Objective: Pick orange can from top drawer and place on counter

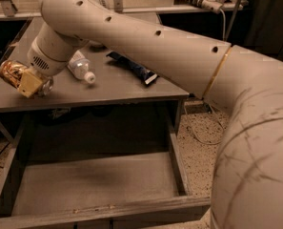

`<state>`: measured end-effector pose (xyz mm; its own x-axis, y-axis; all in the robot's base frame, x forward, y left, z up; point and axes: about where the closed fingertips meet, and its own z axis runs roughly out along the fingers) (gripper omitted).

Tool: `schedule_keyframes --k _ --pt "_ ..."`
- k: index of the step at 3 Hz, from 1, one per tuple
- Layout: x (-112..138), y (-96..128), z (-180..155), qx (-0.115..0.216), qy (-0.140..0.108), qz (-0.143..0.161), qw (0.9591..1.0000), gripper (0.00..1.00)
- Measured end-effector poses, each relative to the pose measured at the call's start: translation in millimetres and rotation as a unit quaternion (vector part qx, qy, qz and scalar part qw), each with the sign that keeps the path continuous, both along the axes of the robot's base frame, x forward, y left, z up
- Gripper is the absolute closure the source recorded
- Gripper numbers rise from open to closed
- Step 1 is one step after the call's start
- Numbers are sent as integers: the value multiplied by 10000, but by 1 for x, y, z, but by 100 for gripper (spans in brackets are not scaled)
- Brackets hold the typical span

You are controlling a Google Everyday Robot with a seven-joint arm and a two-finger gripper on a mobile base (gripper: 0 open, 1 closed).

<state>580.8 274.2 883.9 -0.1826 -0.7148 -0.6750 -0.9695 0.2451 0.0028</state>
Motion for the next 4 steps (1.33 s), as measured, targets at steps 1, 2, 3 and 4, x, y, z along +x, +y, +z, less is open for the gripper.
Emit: schedule_keyframes --k 1,2,3,4 --pt "14 0 -11 -66 155 -86 9998 100" --pt "29 -1 -19 -188 298 -158 9993 100" --pt "44 3 -24 -310 398 -169 9986 100" --pt "56 10 -28 -411 465 -107 9980 100"
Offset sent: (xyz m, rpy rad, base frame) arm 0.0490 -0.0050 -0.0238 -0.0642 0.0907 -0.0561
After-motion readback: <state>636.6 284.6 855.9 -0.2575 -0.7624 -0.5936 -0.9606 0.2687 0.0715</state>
